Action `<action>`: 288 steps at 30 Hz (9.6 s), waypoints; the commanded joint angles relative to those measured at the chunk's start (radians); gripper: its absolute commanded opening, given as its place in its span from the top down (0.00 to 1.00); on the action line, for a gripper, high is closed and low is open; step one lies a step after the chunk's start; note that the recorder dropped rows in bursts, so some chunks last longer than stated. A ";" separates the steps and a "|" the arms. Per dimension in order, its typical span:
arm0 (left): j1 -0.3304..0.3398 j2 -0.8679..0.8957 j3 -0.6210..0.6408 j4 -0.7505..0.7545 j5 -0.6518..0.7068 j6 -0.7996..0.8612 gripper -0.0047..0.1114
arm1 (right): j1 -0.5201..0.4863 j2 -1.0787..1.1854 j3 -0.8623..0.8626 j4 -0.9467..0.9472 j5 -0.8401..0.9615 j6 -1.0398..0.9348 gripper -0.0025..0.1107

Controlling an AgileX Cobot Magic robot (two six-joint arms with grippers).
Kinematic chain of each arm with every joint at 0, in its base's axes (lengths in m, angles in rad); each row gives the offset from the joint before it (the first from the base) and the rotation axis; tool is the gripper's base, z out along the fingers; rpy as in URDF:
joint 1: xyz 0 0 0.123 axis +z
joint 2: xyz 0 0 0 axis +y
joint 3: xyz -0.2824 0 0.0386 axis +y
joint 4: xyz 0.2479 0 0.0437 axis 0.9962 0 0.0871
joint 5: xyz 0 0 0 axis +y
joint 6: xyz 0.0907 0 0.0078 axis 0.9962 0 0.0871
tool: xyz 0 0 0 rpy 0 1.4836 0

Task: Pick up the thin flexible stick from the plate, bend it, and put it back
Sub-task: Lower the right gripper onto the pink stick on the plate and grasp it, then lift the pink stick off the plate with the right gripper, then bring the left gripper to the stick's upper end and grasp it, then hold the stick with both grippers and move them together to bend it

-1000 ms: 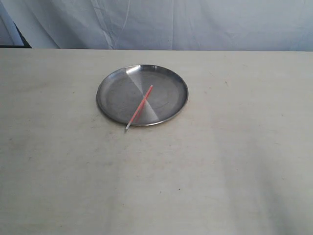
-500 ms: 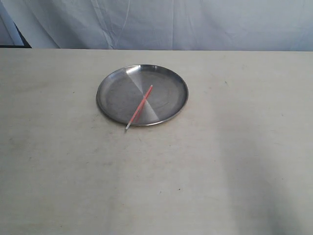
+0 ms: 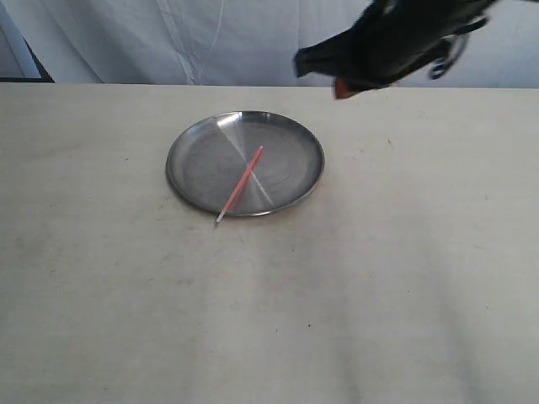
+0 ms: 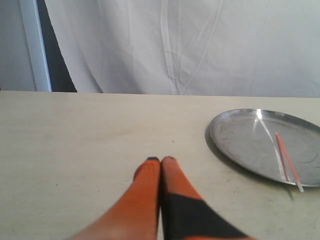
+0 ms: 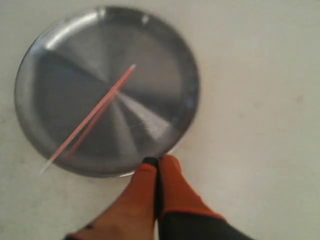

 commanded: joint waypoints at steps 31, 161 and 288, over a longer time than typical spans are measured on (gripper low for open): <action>-0.003 -0.008 0.001 0.007 -0.004 -0.001 0.96 | 0.166 0.628 -0.491 0.208 0.162 0.090 0.55; -0.452 1.306 -0.753 0.483 -1.005 -1.163 0.89 | 0.167 -0.888 0.963 1.305 -0.133 -1.018 0.99; -0.452 1.266 -0.840 0.970 -0.909 -0.987 0.96 | 0.225 -0.887 0.834 1.327 -0.324 -1.140 0.99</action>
